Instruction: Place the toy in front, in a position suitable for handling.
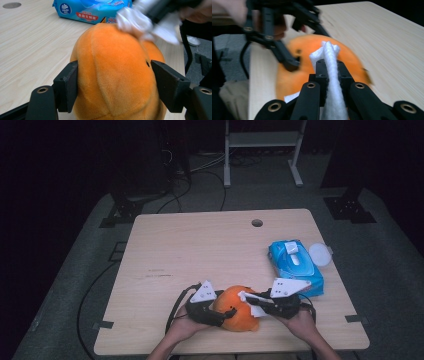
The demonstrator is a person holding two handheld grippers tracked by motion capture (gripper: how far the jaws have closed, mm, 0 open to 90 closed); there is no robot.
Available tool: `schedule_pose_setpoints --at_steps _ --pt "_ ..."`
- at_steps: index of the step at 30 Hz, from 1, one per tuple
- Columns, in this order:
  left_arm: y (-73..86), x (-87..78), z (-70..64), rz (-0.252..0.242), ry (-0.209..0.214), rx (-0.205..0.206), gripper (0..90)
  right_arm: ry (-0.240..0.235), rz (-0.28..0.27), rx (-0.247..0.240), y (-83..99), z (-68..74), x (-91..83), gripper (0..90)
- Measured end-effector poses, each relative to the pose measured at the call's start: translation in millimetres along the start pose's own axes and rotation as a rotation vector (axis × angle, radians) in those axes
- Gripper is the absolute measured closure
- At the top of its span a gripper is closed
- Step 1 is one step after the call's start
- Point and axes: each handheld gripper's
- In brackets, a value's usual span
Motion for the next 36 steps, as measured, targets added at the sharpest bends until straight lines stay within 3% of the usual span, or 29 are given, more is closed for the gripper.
schedule_pose_setpoints --at_steps 6,8,9,10,11,14,17,20,21,24,27,30,32,34,35,36 --pt "-3.3 1.0 -7.8 -0.003 -0.024 0.066 28.5 0.032 0.024 0.042 10.4 -11.0 -7.4 82.6" --pt "-4.9 1.9 -11.5 0.002 -0.031 0.096 28.7 0.036 0.019 0.030 7.2 -5.3 -6.9 82.6" --pt "-6.7 2.9 -16.0 0.008 -0.035 0.134 28.8 0.030 0.009 0.007 0.5 3.2 -3.4 82.6" --pt "-6.7 2.9 -16.0 0.008 -0.035 0.134 28.7 0.030 0.009 0.007 0.5 3.2 -3.4 82.6" --pt "-7.5 3.4 -18.4 0.010 -0.038 0.156 28.7 0.011 -0.019 -0.018 -8.9 11.4 1.1 82.6" --pt "-8.6 3.3 -24.4 0.012 -0.045 0.206 28.8 -0.003 -0.036 -0.039 -17.5 16.7 4.0 82.6" --pt "-6.2 1.0 -22.6 0.012 -0.040 0.197 29.3 0.006 -0.034 -0.037 -18.6 11.9 4.6 82.6" --pt "-1.5 -2.6 -16.4 0.016 -0.030 0.164 29.6 0.044 -0.011 0.011 -5.0 -4.4 1.4 82.7" --pt "0.4 -3.7 -14.4 0.015 -0.025 0.156 29.5 0.042 0.003 0.064 5.5 -14.1 -3.2 82.6" --pt "1.9 -4.0 -13.7 0.007 -0.020 0.150 29.2 0.051 0.016 0.092 13.7 -18.5 -9.4 82.6" --pt "-1.4 -0.4 -15.9 0.011 -0.029 0.158 28.7 0.060 0.014 0.079 11.0 -13.8 -8.8 82.6" --pt "-2.7 2.2 -15.6 0.010 -0.034 0.153 28.6 0.011 -0.019 0.029 -3.8 4.1 -1.2 82.6" --pt "-2.3 1.8 -14.9 0.011 -0.035 0.149 28.7 -0.005 -0.027 0.014 -7.4 8.7 0.5 82.6" --pt "-0.6 0.3 -12.5 0.011 -0.033 0.129 29.3 -0.004 -0.018 -0.018 -11.3 13.4 3.2 82.6" --pt "2.0 -1.6 -7.2 0.006 -0.022 0.094 29.7 0.000 -0.013 -0.008 -8.3 9.1 4.1 82.6" --pt "2.0 -1.6 -7.2 0.006 -0.022 0.094 29.8 0.000 -0.013 -0.008 -8.3 9.1 4.1 82.6"
Point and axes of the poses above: each handheld gripper's, and its own axes: x roughly forward along the jaws, y roughly out of its underside, z roughly to its left, and after that the axes turned 6 degrees about x, right-handed
